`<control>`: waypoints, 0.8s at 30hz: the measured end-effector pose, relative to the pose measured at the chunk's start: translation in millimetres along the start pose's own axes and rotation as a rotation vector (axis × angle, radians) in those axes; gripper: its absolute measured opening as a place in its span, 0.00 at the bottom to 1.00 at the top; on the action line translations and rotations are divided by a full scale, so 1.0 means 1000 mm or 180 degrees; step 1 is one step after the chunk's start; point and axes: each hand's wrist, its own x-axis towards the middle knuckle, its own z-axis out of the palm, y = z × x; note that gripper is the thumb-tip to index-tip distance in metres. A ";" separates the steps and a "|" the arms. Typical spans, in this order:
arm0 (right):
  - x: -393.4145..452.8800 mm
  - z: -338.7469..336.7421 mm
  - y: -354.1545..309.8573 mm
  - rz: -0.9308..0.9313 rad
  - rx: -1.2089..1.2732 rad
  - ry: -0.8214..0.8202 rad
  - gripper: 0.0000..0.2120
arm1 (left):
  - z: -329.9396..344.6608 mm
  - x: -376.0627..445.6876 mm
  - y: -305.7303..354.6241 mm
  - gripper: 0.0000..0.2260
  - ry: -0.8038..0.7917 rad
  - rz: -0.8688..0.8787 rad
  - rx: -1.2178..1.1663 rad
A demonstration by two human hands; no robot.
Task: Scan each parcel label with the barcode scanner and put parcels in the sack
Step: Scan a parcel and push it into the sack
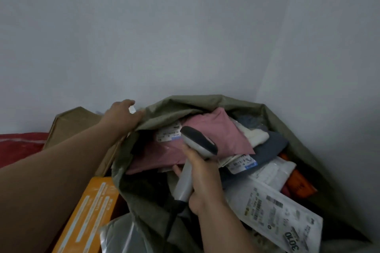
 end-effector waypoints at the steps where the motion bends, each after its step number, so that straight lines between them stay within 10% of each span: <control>1: -0.002 -0.004 -0.001 -0.0020 0.0030 0.0011 0.18 | 0.005 0.008 0.006 0.31 -0.0146 -0.0001 0.0072; 6: 0.000 -0.013 -0.015 -0.0098 0.0164 -0.0124 0.19 | 0.040 0.015 0.028 0.24 -0.1033 -0.0213 0.0033; 9: 0.007 -0.014 -0.027 0.0008 0.0368 -0.0099 0.19 | 0.031 0.002 0.058 0.08 -0.0641 0.0159 -0.0691; 14: 0.033 -0.008 -0.047 -0.0120 0.0570 0.0176 0.14 | -0.050 -0.012 0.110 0.13 0.0464 0.0825 -0.3474; 18: 0.053 -0.007 -0.044 -0.0097 0.0106 0.0202 0.16 | -0.024 -0.013 0.073 0.05 0.0121 0.0122 -0.3058; 24: 0.036 -0.029 -0.040 -0.0328 -0.0118 -0.0006 0.10 | 0.018 -0.040 0.009 0.38 -0.0412 -0.0275 -0.2441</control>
